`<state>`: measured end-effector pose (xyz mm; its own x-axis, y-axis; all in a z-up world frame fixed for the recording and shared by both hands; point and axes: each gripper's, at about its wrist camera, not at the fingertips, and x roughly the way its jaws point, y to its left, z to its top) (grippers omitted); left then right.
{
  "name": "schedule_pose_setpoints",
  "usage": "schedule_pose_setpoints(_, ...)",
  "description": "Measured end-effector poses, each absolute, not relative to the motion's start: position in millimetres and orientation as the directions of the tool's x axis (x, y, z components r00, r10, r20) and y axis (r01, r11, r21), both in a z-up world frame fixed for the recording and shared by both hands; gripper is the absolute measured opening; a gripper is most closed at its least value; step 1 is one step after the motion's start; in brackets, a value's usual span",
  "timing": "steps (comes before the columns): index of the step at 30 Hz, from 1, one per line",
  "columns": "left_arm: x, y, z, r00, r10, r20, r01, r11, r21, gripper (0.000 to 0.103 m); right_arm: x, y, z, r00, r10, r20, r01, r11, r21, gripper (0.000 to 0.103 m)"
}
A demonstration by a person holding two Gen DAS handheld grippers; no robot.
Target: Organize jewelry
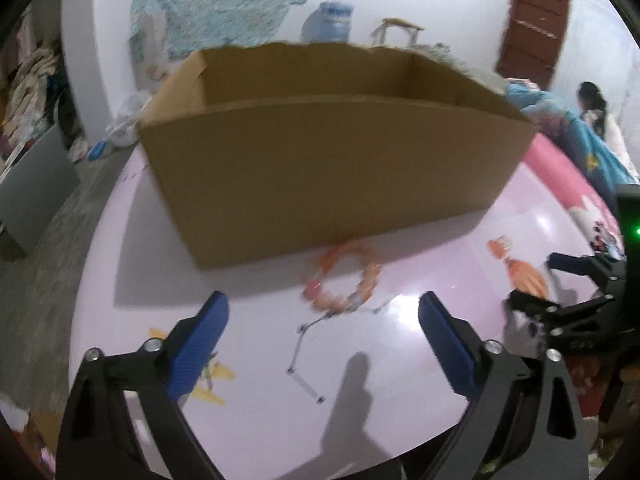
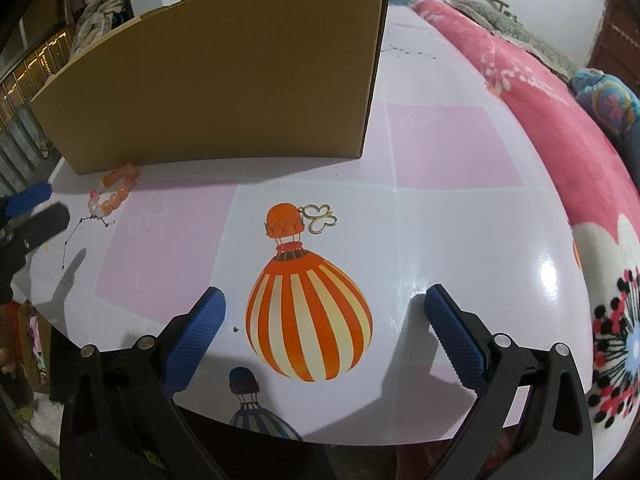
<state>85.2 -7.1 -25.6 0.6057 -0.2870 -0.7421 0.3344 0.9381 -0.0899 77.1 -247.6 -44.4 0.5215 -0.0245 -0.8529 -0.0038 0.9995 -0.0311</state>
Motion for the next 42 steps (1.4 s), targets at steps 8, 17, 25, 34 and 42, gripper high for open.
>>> schedule_pose_setpoints(8, 93.7, -34.0, -28.5, 0.565, -0.349, -0.748, 0.469, 0.882, -0.058, 0.055, 76.4, -247.5, -44.2, 0.528, -0.023, -0.849, -0.006, 1.000, -0.030, 0.095)
schedule_pose_setpoints(17, 111.2, -49.8, -41.8, 0.510, -0.359, -0.782, 0.521, 0.852, -0.051, 0.031, 76.4, -247.3, -43.9, 0.529, -0.022, -0.848, -0.007, 1.000, -0.030, 0.095)
schedule_pose_setpoints(25, 116.4, -53.0, -49.1, 0.493, -0.346, -0.798, 0.521, 0.852, -0.048, 0.025, 75.9, -247.1, -43.1, 0.529, -0.021, -0.848, -0.006, 1.000, -0.029, 0.095)
schedule_pose_setpoints(34, 118.3, -45.6, -48.7, 0.508, -0.318, -0.801, 0.485, 0.874, -0.039, 0.010, 75.9, -248.5, -42.9, 0.533, -0.021, -0.846, -0.006, 1.000, -0.028, 0.095)
schedule_pose_setpoints(42, 99.0, -32.2, -47.6, 0.498, -0.308, -0.810, 0.440, 0.895, -0.070, 0.010, 73.9, -249.3, -42.9, 0.536, -0.021, -0.844, -0.005, 1.000, -0.028, 0.095)
